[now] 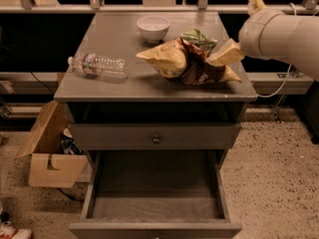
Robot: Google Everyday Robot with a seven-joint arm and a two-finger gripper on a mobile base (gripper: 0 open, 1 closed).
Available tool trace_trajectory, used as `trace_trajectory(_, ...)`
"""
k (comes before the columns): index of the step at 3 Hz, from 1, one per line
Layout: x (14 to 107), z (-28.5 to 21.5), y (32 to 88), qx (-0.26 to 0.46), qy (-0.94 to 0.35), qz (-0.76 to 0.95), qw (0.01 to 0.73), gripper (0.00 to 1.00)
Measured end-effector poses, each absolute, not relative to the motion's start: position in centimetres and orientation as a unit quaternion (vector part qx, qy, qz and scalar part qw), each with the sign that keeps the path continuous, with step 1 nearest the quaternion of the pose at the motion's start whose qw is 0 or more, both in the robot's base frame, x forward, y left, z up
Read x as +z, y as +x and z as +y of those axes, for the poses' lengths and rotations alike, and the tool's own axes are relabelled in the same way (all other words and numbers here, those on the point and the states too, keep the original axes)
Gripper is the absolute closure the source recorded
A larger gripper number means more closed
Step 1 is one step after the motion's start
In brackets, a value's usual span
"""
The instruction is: Pick brown chip bag from middle drawer and place on counter
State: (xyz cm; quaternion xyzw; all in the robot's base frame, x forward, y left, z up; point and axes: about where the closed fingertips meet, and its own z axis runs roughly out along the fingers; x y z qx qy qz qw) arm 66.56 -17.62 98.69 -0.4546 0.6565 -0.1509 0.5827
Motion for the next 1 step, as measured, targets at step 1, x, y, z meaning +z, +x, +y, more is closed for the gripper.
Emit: trace_trajectory(1,103.13,-21.61,64.56,-0.182,-0.408,0.658,0.606,0.0)
